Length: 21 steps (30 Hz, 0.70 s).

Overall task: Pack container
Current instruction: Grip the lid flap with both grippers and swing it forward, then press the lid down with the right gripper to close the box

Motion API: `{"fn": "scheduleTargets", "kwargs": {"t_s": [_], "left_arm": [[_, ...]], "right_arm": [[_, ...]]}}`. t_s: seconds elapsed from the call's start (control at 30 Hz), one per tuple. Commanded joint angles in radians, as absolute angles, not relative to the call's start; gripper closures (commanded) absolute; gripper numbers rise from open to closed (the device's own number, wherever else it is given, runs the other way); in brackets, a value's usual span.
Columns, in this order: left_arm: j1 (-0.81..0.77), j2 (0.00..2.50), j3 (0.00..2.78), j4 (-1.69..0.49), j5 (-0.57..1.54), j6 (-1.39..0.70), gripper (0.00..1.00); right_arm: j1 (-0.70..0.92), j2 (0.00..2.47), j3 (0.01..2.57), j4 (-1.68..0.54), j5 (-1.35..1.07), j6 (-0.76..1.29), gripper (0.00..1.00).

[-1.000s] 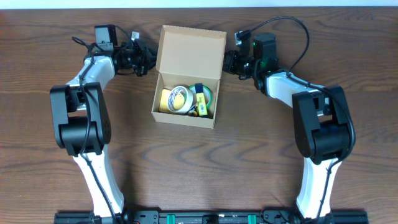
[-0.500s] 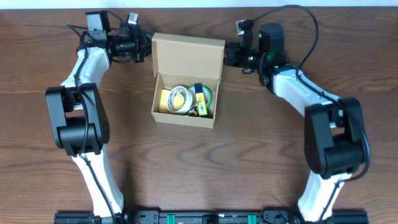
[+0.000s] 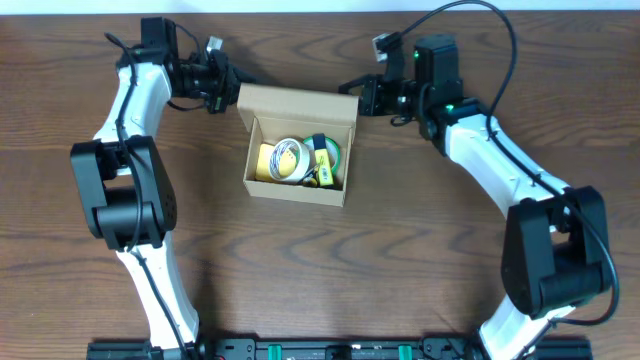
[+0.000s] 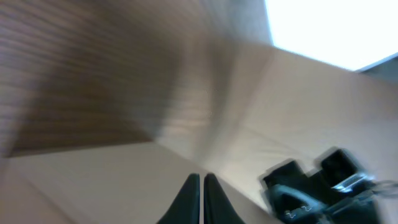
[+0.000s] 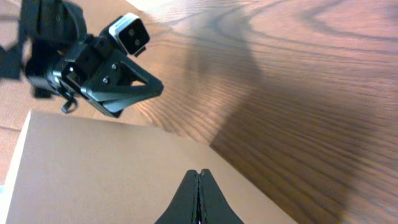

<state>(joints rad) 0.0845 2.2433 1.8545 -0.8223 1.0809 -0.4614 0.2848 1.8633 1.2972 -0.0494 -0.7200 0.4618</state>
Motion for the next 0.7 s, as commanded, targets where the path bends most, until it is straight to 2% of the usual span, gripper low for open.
{"fn": "scheduleTargets", "kwargs": {"t_s": [0.0, 0.33, 0.67], "left_arm": [[0.071, 2.255, 1.991, -0.972, 0.812, -0.233, 0.94], [0.065, 2.255, 2.132, -1.224, 0.590, -0.141, 0.95], [0.055, 2.255, 2.132, -1.331, 0.418, -0.134, 0.95]], "right_arm": [[0.318, 1.838, 1.311, -0.059, -0.707, 0.429, 0.99], [0.413, 1.827, 1.311, -0.121, -0.685, 0.409, 0.99], [0.466, 1.661, 1.311, -0.282, -0.523, 0.325, 0.99]]}}
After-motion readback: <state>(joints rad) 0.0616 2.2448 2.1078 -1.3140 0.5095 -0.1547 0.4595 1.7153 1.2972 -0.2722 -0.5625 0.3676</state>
